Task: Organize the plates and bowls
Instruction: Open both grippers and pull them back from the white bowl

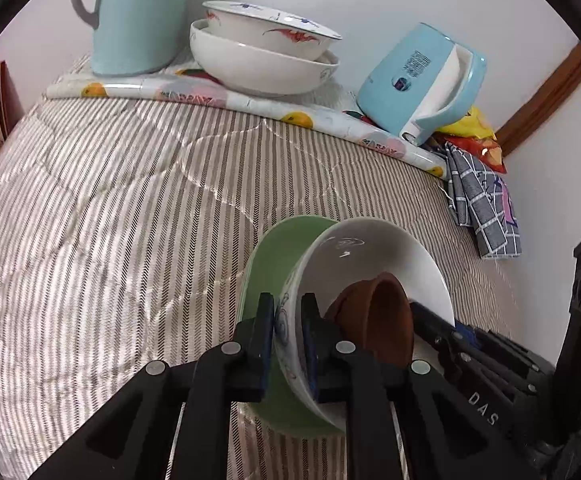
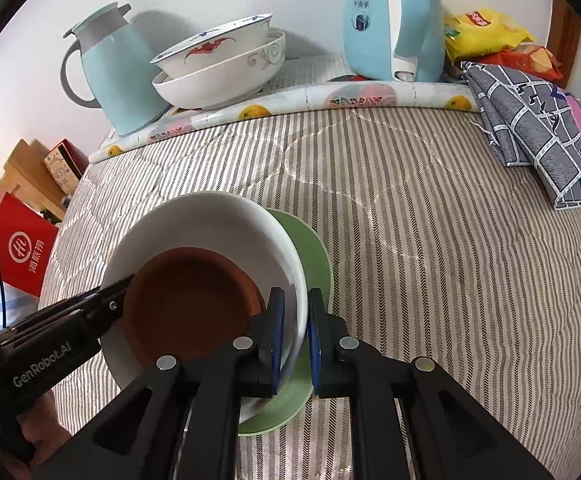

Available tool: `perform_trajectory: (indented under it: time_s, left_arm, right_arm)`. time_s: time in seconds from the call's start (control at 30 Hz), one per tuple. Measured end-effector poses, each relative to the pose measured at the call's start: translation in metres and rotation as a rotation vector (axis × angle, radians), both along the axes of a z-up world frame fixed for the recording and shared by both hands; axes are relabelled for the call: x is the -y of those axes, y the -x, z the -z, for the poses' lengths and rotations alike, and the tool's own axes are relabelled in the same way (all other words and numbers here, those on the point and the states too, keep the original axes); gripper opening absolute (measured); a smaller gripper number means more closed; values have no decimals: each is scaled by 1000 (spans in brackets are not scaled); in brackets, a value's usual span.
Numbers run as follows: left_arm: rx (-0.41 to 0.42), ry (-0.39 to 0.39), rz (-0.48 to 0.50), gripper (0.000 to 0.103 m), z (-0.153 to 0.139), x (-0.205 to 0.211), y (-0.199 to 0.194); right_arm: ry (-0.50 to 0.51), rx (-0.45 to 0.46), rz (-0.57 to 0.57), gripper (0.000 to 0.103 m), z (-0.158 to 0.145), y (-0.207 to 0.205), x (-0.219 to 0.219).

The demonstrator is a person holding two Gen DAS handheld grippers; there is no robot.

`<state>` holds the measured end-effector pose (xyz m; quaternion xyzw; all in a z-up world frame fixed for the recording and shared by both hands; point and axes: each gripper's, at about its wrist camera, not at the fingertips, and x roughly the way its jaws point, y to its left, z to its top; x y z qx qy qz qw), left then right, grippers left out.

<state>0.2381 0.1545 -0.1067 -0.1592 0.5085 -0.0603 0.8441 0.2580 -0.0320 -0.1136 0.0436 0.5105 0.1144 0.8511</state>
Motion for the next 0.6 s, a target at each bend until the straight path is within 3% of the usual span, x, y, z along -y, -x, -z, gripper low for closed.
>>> perform_trajectory:
  time_s: [0.47, 0.6]
  left_arm:
    - [44, 8, 4, 20, -24, 2, 31]
    - [80, 20, 13, 22, -37, 7, 45]
  right_arm:
    - [6, 42, -16, 19, -20, 29, 9]
    - [19, 69, -19, 28, -33, 43, 14]
